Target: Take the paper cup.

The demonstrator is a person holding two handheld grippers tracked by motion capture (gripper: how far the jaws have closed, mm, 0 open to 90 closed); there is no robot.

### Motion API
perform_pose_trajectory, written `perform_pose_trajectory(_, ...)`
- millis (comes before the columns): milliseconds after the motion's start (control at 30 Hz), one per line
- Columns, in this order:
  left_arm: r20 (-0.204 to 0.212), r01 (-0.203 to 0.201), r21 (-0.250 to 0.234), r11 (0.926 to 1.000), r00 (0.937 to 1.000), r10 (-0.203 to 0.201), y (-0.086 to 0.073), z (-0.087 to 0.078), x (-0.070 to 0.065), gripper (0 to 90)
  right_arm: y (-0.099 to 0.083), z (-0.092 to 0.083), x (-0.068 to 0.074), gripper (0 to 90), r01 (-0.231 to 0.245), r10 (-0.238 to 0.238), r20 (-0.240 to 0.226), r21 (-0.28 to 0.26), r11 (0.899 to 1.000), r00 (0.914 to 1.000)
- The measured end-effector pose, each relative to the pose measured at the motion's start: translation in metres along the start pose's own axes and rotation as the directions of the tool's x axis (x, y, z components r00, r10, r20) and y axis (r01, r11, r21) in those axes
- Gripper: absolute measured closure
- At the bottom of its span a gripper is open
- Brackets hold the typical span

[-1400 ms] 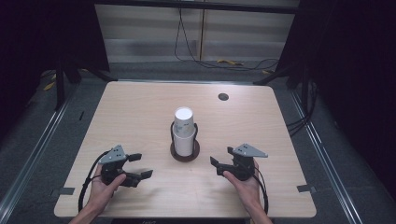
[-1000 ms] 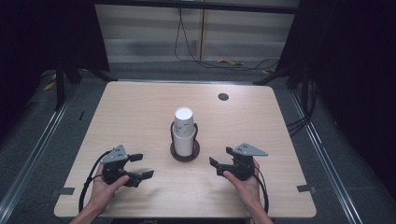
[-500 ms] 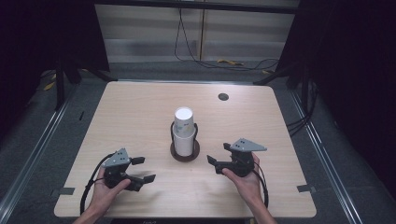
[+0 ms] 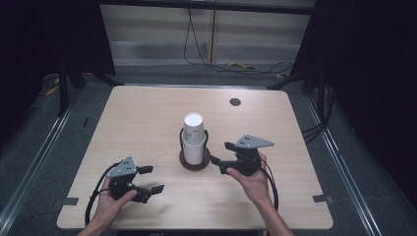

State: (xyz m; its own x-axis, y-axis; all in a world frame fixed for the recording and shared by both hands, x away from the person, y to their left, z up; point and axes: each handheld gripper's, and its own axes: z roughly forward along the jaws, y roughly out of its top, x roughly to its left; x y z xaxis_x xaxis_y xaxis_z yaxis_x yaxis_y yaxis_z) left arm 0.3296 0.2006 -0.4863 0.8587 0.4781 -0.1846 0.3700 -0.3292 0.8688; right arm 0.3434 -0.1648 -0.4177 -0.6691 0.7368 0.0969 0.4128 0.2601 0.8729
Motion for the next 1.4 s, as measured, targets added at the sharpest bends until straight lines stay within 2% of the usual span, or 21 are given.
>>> perform_pose_trajectory(133, -0.003, 0.009, -0.003, 1.0000, 1.0000, -0.009, -0.001, 0.000, 0.000, 15.9, 0.007, 0.003, 0.000, 24.9, 0.002, -0.002, -0.015, -0.004, 1.000, 0.9999)
perform_pose_trajectory(333, -0.009, 0.011, -0.005, 0.9999, 0.9999, -0.012, -0.001, -0.001, 0.001, 15.9, 0.017, 0.006, -0.004, 21.3, -0.028, 0.028, -0.037, -0.020, 0.999, 0.9990)
perform_pose_trajectory(400, -0.010, 0.012, -0.003, 0.9999, 0.9999, -0.012, -0.002, -0.001, 0.001, 16.0, 0.022, 0.008, -0.004, 21.0, -0.022, 0.021, -0.035, -0.025, 0.999, 0.9992)
perform_pose_trajectory(533, -0.010, 0.015, -0.002, 0.9999, 0.9998, -0.015, -0.003, -0.001, 0.003, 16.0, 0.033, 0.009, -0.003, 22.5, -0.024, 0.022, -0.048, -0.046, 0.999, 0.9986)
perform_pose_trajectory(600, -0.014, 0.020, -0.001, 0.9998, 0.9997, -0.020, -0.004, 0.000, 0.005, 15.9, 0.039, 0.009, -0.001, 28.6, -0.024, 0.019, -0.063, -0.069, 0.997, 0.9978)
perform_pose_trajectory(733, -0.013, 0.027, -0.001, 0.9996, 0.9996, -0.027, -0.005, 0.000, 0.005, 16.0, 0.048, 0.014, 0.001, 24.4, -0.021, 0.016, -0.089, -0.052, 0.998, 0.9959)
perform_pose_trajectory(900, -0.014, 0.029, -0.001, 0.9996, 0.9995, -0.029, -0.005, 0.000, 0.006, 16.0, 0.058, 0.020, -0.001, 20.6, -0.024, 0.019, -0.088, -0.057, 0.998, 0.9960)
perform_pose_trajectory(967, -0.011, 0.029, 0.004, 0.9996, 0.9995, -0.029, -0.006, 0.002, 0.006, 16.1, 0.061, 0.021, 0.000, 22.6, -0.016, 0.010, -0.097, -0.068, 0.998, 0.9953)
perform_pose_trajectory(1100, -0.005, 0.027, 0.016, 0.9995, 0.9996, -0.026, -0.007, 0.005, 0.006, 16.1, 0.070, 0.031, 0.003, 20.0, 0.010, -0.014, -0.090, -0.042, 0.999, 0.9958)
perform_pose_trajectory(1200, -0.005, 0.025, 0.011, 0.9996, 0.9997, -0.024, -0.007, 0.004, 0.006, 16.1, 0.075, 0.038, -0.001, 20.0, -0.007, 0.003, -0.090, -0.044, 0.999, 0.9959)
perform_pose_trajectory(1300, -0.010, 0.030, 0.003, 0.9995, 0.9995, -0.030, -0.007, 0.003, 0.006, 16.2, 0.079, 0.043, -0.004, 24.8, 0.000, -0.004, -0.094, -0.045, 0.999, 0.9956)
perform_pose_trajectory(1400, -0.017, 0.033, -0.001, 0.9995, 0.9993, -0.033, -0.007, 0.002, 0.008, 16.4, 0.082, 0.048, -0.004, 22.9, -0.007, 0.003, -0.105, -0.036, 0.999, 0.9945)
